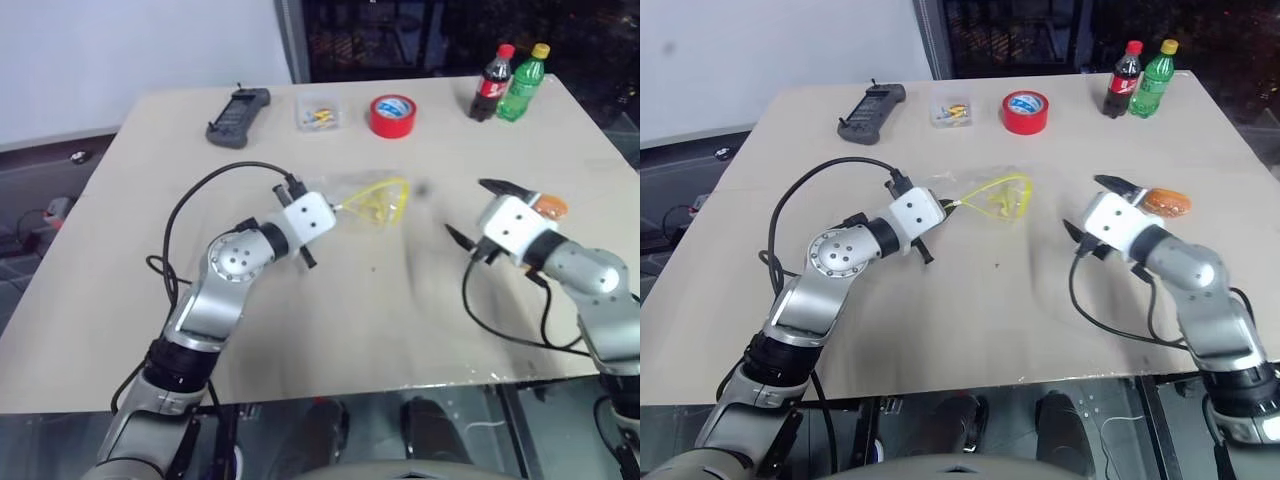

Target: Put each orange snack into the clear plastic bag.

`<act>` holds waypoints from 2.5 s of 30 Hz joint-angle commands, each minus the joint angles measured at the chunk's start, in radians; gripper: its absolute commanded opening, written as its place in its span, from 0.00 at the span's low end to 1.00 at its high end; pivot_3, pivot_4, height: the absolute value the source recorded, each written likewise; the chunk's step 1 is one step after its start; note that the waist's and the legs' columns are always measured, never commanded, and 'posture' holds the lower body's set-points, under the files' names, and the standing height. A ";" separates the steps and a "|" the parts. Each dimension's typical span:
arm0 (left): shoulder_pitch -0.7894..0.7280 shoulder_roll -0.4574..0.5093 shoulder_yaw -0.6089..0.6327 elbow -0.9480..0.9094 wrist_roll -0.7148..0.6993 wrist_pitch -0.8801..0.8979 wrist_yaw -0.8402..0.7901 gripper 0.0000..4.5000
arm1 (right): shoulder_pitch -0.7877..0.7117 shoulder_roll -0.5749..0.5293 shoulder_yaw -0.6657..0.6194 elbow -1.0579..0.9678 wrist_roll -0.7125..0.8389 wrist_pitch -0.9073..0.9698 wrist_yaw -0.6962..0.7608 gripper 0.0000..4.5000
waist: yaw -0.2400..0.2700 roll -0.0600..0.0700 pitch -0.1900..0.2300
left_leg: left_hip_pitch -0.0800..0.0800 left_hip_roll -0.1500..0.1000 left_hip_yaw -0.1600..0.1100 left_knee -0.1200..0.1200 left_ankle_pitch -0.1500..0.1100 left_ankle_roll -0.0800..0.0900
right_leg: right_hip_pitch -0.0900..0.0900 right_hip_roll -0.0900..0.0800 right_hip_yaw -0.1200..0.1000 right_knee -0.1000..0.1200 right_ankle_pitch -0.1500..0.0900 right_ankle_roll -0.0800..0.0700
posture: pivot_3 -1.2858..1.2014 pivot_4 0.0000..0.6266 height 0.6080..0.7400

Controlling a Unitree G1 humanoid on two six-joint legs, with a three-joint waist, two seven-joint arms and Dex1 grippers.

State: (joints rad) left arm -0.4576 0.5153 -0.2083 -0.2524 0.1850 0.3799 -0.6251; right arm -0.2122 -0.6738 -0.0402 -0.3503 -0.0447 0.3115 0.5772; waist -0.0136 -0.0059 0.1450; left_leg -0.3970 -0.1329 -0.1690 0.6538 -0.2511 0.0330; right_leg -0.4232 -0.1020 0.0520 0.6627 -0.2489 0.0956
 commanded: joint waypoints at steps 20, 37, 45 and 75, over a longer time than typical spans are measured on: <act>-0.007 -0.002 0.031 -0.041 -0.023 0.019 0.004 0.00 | 0.013 0.062 -0.150 0.109 0.201 0.266 -0.024 0.24 | 0.000 0.000 0.000 | 0.004 -0.001 0.000 0.000 0.000 0.000 | 0.004 -0.001 0.000 0.000 0.000 0.000 | 0.52 0.24 1.00; 0.051 0.006 -0.012 -0.110 -0.043 -0.040 -0.035 0.00 | -0.370 0.373 0.235 0.147 0.262 0.396 -0.086 0.24 | -0.003 0.000 0.000 | 0.001 -0.002 -0.003 0.001 0.000 0.000 | 0.003 -0.002 -0.004 -0.001 0.000 0.000 | 0.52 0.24 1.00; 0.101 0.000 -0.019 -0.150 -0.048 -0.016 -0.037 0.00 | -0.528 0.543 0.246 0.531 0.235 0.202 -0.060 0.38 | -0.023 0.000 0.000 | 0.002 -0.001 -0.003 0.000 0.000 0.000 | 0.003 -0.001 -0.003 -0.001 0.000 0.000 | 0.52 0.24 1.00; 0.061 -0.044 0.020 -0.109 -0.038 0.133 0.071 0.00 | -0.582 -0.056 0.101 1.330 -0.110 -0.407 -0.113 0.98 | -0.010 0.000 0.000 | 0.004 0.000 0.004 -0.001 0.000 0.000 | 0.003 -0.001 0.002 -0.001 0.000 0.000 | 0.52 0.24 1.00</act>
State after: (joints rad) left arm -0.3890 0.4665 -0.1979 -0.3319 0.1516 0.5199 -0.5576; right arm -0.7572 -0.7241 0.0475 0.9018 -0.1171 -0.0309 0.4933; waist -0.0234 -0.0063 0.1453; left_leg -0.3931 -0.1333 -0.1653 0.6531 -0.2509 0.0328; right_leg -0.4200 -0.1030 0.0537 0.6618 -0.2488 0.0956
